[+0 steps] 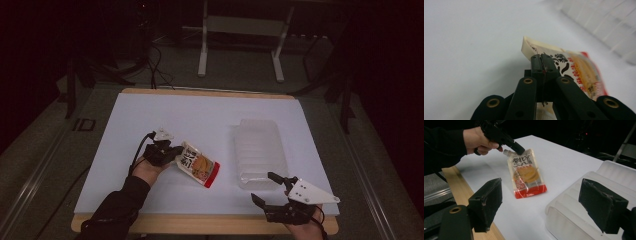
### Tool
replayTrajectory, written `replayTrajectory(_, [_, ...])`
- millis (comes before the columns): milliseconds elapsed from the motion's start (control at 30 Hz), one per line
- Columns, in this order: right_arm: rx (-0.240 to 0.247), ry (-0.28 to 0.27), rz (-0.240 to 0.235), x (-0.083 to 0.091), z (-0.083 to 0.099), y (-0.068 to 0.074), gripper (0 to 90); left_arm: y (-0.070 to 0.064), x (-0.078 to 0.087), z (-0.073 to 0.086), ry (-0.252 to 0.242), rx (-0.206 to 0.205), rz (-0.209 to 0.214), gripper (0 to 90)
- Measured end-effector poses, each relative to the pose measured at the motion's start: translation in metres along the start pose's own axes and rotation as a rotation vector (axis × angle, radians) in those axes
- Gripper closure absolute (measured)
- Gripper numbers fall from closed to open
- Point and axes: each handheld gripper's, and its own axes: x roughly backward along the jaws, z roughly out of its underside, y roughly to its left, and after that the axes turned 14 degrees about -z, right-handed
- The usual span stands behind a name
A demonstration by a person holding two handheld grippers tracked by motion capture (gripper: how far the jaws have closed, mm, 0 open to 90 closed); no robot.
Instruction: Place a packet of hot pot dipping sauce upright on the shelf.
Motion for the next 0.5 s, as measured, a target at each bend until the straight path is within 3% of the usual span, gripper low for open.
replayTrajectory(300, [-0.009, -0.006, -0.001, 0.001, -0.001, -0.001, 19.1, -0.014, 0.017, -0.021, -0.046, -0.032, 0.067, 90.0])
replayTrajectory(467, [-0.013, -0.015, -0.002, 0.004, -0.001, -0.001, 25.3, -0.021, 0.023, -0.029, -0.058, -0.059, 0.093, 90.0])
replayTrajectory(500, [-0.017, -0.024, -0.007, 0.007, -0.002, -0.002, 30.0, -0.025, 0.026, -0.033, -0.066, -0.071, 0.109, 90.0])
